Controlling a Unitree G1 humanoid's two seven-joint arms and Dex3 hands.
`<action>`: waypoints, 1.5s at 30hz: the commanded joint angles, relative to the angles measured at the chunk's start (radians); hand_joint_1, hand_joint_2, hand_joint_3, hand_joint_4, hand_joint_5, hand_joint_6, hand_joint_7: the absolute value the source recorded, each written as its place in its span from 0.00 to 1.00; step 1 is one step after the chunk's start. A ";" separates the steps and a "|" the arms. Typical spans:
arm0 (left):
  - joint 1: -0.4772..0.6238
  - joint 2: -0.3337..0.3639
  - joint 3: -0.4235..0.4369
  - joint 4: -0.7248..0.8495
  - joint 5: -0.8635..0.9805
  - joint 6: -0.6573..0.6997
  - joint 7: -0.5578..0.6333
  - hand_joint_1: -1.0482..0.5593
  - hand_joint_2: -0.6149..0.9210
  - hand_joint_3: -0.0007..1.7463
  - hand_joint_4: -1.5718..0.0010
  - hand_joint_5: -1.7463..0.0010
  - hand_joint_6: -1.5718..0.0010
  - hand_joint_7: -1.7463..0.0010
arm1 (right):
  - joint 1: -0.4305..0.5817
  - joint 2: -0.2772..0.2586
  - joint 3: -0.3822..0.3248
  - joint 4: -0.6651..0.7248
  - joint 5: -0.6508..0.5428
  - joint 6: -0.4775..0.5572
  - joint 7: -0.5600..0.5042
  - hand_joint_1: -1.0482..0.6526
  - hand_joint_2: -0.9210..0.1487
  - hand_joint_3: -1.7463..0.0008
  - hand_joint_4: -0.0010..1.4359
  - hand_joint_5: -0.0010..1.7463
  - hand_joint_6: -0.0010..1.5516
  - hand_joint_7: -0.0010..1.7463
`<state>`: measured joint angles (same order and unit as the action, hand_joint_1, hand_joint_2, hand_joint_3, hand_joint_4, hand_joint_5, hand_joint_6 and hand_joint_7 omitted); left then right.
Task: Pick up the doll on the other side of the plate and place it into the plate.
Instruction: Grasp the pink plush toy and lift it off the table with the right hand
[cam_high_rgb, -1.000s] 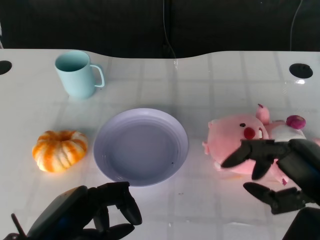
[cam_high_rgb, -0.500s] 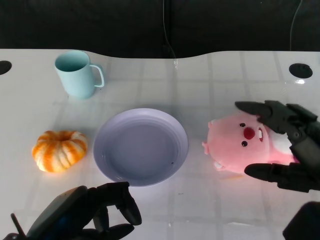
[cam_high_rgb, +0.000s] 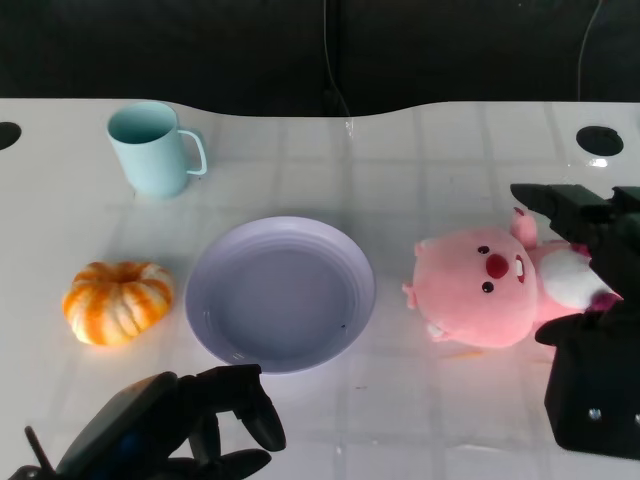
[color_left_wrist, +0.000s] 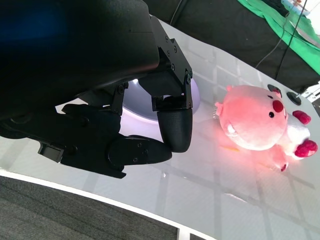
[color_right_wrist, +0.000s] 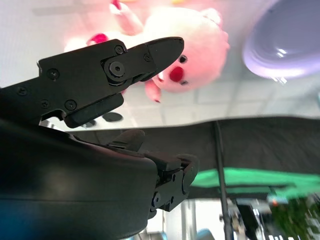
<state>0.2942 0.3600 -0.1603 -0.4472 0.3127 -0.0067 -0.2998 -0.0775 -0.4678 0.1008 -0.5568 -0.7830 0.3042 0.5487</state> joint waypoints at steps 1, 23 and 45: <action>0.006 0.010 0.002 -0.003 0.009 -0.001 0.001 0.47 1.00 0.21 0.64 0.02 0.61 0.28 | -0.040 -0.040 0.020 0.060 -0.045 0.016 0.026 0.20 0.07 1.00 0.01 0.32 0.07 0.07; 0.016 0.008 0.004 -0.021 0.022 0.005 -0.003 0.46 1.00 0.21 0.65 0.01 0.61 0.29 | -0.230 -0.023 0.178 0.533 -0.042 -0.026 -0.030 0.20 0.03 1.00 0.06 0.20 0.11 0.01; 0.025 0.007 -0.002 -0.042 0.047 0.001 0.004 0.45 1.00 0.21 0.63 0.01 0.61 0.28 | -0.521 0.155 0.372 1.286 0.026 -0.210 -0.347 0.42 0.00 0.96 0.62 0.24 0.47 0.08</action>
<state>0.3211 0.3604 -0.1626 -0.4819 0.3511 -0.0070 -0.2998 -0.6391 -0.3373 0.4455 0.6646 -0.7701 0.1211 0.1978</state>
